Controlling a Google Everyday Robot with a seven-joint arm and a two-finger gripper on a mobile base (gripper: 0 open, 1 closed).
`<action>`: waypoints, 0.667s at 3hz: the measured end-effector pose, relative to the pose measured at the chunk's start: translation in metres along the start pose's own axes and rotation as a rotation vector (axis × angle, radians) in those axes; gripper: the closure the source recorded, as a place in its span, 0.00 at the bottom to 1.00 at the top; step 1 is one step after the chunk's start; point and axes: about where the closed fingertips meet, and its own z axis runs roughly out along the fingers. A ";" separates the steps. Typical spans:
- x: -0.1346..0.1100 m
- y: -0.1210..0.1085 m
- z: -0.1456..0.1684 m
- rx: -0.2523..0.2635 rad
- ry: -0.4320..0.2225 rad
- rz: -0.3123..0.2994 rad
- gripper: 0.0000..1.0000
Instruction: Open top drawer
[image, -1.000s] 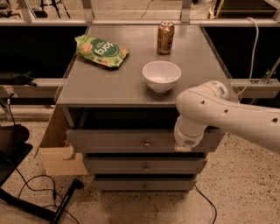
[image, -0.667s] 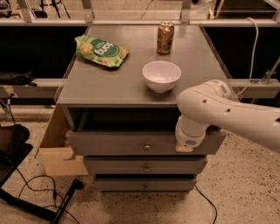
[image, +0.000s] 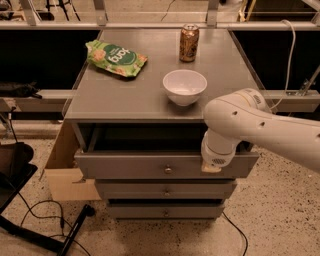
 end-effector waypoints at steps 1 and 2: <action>0.003 0.004 -0.004 -0.014 0.008 -0.006 1.00; 0.003 0.003 -0.009 -0.014 0.008 -0.006 1.00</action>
Offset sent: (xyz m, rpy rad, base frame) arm -0.2308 -0.0982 0.0484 -0.1108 0.5263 0.1327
